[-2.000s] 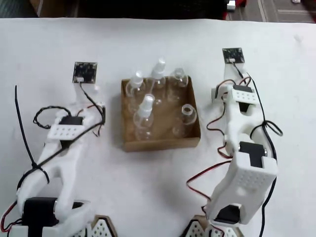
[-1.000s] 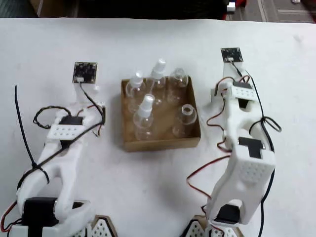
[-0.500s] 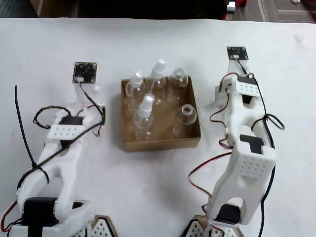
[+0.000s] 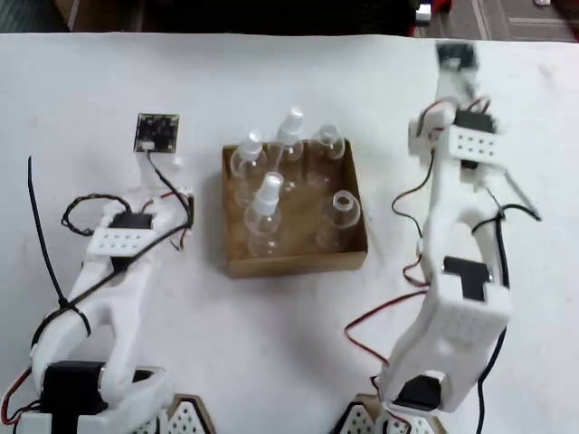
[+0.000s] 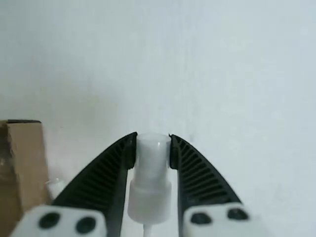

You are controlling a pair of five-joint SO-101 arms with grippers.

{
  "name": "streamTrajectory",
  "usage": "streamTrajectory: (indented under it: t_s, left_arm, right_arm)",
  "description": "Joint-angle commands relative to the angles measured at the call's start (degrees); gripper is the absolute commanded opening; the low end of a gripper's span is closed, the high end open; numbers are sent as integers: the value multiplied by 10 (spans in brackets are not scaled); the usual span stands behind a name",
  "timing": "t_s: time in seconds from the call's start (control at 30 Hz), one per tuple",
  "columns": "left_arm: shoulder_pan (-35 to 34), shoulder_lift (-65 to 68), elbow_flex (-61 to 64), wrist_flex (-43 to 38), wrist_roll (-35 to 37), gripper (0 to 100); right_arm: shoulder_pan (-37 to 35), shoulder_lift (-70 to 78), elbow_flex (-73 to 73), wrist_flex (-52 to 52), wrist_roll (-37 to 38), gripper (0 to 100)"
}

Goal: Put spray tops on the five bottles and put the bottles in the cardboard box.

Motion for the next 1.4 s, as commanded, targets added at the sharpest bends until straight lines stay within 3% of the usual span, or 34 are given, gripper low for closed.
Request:
streamTrajectory:
  t_s: [0.0, 0.23, 0.67, 1.07, 1.23, 1.37]
  left_arm:
    - [7, -2, -11, -15, 2, 24]
    - [7, -2, -11, -12, 2, 24]
    - [6, -2, -10, -11, 2, 24]
    - [6, -2, -9, -15, 2, 24]
    - [5, -2, -10, -14, 2, 24]
    - [5, -2, -11, -13, 2, 24]
  right_arm:
    - [-2, -106, -81, 38, 0, 16]
    - [-34, -215, -88, 51, 0, 16]
    - [-120, -395, -88, 187, 0, 21]
    - [-145, -421, -40, 117, -5, 17]
    - [-195, -509, 62, 102, -5, 17]
    - [-215, -591, 173, 14, -4, 17]
